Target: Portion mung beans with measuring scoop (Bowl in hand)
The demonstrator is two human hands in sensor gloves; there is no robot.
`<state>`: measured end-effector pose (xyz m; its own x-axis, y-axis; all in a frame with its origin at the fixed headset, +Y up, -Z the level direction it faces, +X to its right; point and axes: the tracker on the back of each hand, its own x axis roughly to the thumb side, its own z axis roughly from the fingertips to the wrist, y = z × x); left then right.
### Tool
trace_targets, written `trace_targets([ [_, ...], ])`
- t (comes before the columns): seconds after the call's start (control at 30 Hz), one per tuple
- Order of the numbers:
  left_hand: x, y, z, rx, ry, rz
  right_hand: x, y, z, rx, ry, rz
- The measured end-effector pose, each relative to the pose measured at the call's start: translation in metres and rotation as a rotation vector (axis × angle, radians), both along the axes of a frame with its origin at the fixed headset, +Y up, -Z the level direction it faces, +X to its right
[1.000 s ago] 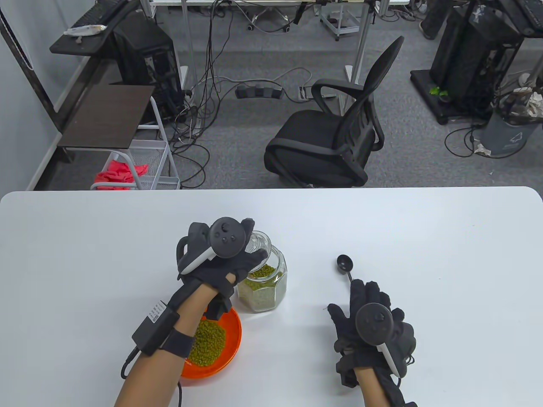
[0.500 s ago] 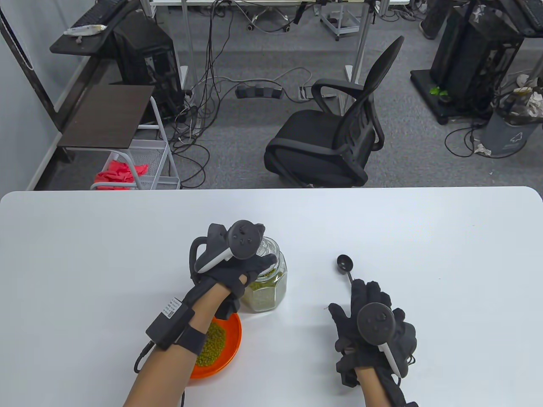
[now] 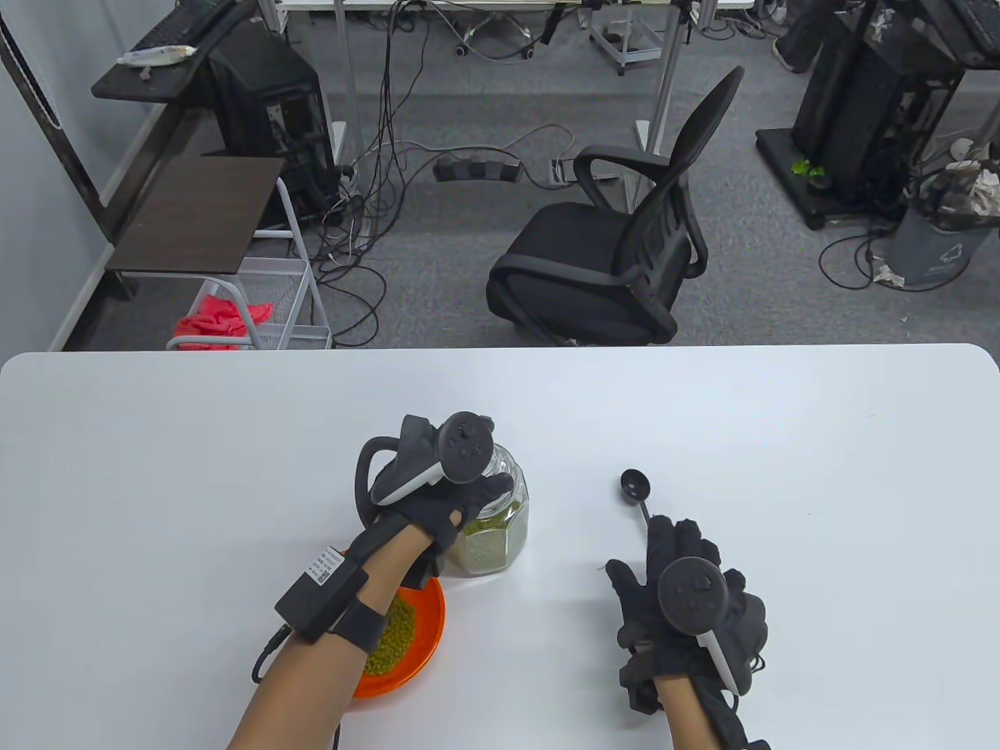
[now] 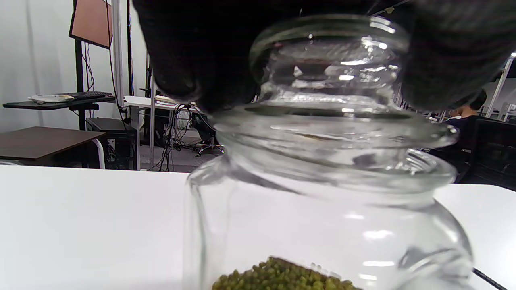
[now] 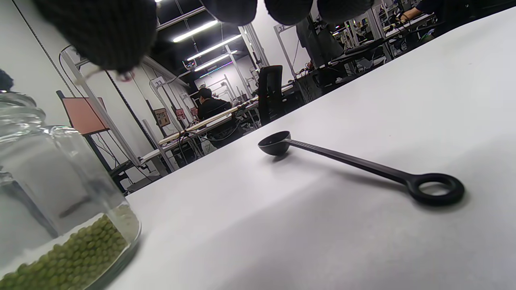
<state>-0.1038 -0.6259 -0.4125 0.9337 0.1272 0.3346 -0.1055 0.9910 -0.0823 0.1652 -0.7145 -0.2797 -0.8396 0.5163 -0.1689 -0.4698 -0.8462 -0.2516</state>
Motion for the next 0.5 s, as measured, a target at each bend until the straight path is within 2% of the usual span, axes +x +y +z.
trace_targets([
  [0.5, 0.0078, -0.0040, 0.0073, 0.098, 0.019, -0.055, 0.0020, 0.0003, 0.0000, 0.001, -0.006, -0.014],
])
